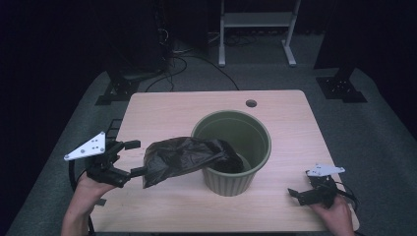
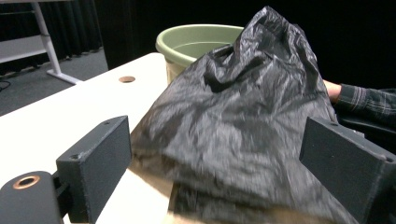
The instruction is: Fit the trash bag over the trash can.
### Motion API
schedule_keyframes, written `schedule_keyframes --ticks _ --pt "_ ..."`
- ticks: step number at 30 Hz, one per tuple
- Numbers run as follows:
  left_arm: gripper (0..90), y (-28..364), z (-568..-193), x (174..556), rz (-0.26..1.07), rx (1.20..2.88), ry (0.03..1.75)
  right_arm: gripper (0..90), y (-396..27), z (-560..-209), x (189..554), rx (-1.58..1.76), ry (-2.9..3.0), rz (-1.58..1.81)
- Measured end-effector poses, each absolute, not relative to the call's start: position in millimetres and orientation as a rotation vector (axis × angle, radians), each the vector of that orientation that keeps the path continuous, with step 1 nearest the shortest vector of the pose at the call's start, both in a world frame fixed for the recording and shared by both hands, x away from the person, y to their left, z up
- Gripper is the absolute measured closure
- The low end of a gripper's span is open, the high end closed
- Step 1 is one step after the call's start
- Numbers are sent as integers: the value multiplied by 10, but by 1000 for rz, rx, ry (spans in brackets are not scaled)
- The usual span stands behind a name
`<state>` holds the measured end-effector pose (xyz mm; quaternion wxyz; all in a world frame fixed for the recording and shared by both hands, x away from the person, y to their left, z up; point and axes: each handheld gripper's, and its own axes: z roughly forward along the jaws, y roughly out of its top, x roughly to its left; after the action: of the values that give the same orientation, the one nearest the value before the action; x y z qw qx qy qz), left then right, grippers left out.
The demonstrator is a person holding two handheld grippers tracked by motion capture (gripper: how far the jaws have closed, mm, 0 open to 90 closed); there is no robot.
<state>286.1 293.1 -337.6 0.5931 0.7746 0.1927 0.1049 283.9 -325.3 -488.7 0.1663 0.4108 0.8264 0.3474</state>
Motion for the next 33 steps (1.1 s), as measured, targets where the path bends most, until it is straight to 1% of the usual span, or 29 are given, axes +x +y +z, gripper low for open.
schedule_keyframes --ticks 9,21,28,33 --pt "77 3050 -3590 2783 234 1818 485 0 -3253 -4887 2839 1170 2353 989" --pt "78 2997 -3919 2853 162 1862 518 0 -3253 -4886 2839 1170 2353 990" --pt "78 3007 -4040 2909 137 1861 537 0 -3253 -4886 2839 1170 2353 989" --pt "81 2934 -4045 2951 111 1854 526 0 -3253 -4886 2839 1170 2353 989"
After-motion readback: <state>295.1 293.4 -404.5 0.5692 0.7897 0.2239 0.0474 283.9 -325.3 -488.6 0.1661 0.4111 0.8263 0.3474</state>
